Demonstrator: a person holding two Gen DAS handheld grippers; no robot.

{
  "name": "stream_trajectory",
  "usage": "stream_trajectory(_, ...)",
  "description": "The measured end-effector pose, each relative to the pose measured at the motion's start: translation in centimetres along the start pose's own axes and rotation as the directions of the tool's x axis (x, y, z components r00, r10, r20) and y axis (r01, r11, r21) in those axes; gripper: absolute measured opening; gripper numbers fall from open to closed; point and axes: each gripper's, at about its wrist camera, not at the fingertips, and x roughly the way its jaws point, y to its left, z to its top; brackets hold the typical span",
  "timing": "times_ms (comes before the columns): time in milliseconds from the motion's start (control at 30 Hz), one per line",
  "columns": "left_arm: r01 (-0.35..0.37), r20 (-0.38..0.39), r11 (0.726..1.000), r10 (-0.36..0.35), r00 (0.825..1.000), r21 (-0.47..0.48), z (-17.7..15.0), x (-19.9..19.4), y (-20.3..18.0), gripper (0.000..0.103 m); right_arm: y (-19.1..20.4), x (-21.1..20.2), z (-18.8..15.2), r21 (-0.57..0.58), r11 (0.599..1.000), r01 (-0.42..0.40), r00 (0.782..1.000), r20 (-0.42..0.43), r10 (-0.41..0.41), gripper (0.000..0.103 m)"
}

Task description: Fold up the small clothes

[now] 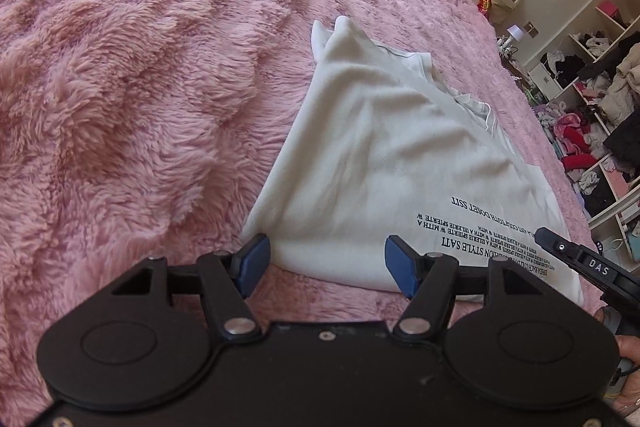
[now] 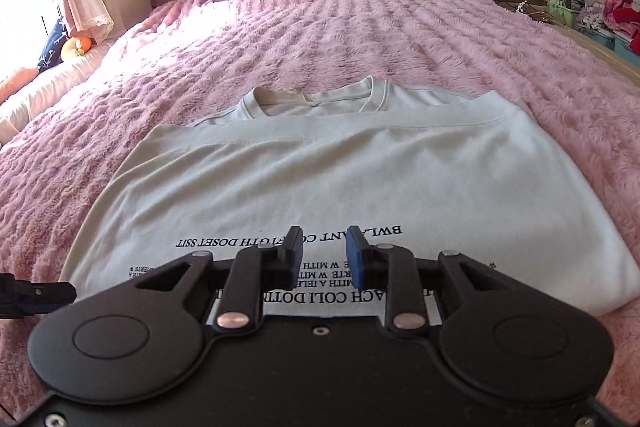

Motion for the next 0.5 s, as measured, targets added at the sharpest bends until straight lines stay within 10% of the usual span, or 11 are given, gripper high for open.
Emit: stream_trajectory(500, 0.09, 0.065, 0.977, -0.079, 0.995, -0.192, -2.6, -3.7, 0.5, 0.065, 2.3, -0.4, -5.4, -0.089, 0.995, 0.053, 0.994, -0.089, -0.061, 0.024)
